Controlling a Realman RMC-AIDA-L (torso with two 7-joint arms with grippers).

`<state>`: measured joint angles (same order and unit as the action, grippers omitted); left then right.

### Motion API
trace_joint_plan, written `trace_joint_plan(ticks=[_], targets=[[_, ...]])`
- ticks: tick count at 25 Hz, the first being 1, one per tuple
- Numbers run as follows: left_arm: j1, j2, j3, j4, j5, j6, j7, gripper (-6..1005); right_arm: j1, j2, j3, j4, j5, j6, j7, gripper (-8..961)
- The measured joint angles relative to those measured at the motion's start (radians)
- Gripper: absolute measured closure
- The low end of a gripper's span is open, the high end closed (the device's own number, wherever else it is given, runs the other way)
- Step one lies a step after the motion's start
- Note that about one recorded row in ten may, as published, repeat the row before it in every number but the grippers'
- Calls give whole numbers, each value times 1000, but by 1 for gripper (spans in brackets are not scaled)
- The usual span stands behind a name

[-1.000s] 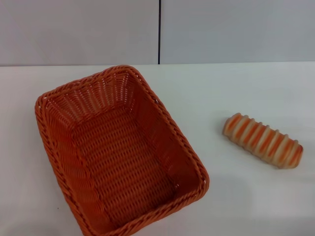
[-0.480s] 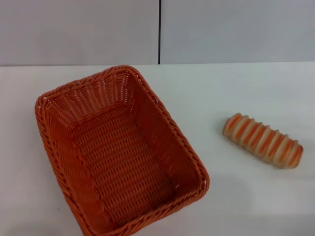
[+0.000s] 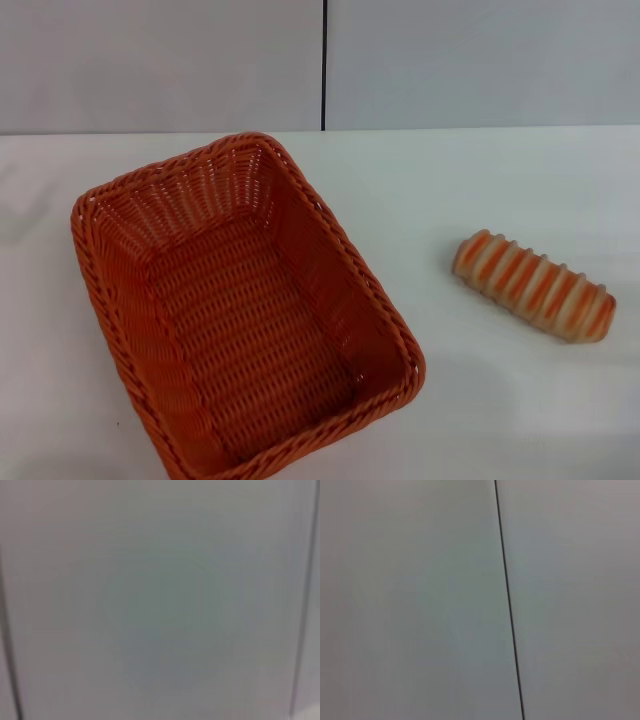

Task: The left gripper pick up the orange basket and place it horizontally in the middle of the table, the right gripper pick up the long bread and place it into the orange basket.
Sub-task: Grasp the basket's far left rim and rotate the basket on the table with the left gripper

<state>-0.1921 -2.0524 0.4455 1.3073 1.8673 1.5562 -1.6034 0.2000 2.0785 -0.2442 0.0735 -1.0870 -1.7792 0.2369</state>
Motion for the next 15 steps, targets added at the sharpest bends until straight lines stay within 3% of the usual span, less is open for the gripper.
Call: trace_joint_plan(ticks=[2, 4, 6, 7, 10, 15], targets=[[-13, 0, 7, 39, 40, 16, -31, 359, 3, 0, -1, -1, -1, 0, 0, 608], [-86, -1, 55, 173, 202, 104, -136, 358, 7, 0, -2, -1, -1, 1, 1, 608], [-106, -1, 77, 205, 247, 123, -161, 358, 8, 0, -2, -1, -1, 1, 1, 609], [-146, -3, 148, 258, 343, 158, -212, 357, 9, 0, -2, -1, -2, 1, 1, 609], [-208, -4, 271, 317, 479, 203, -265, 357, 10, -1, -2, -1, -2, 1, 1, 609], [-274, -12, 371, 334, 565, 234, -304, 356, 10, -1, -2, -1, -2, -1, 1, 609]])
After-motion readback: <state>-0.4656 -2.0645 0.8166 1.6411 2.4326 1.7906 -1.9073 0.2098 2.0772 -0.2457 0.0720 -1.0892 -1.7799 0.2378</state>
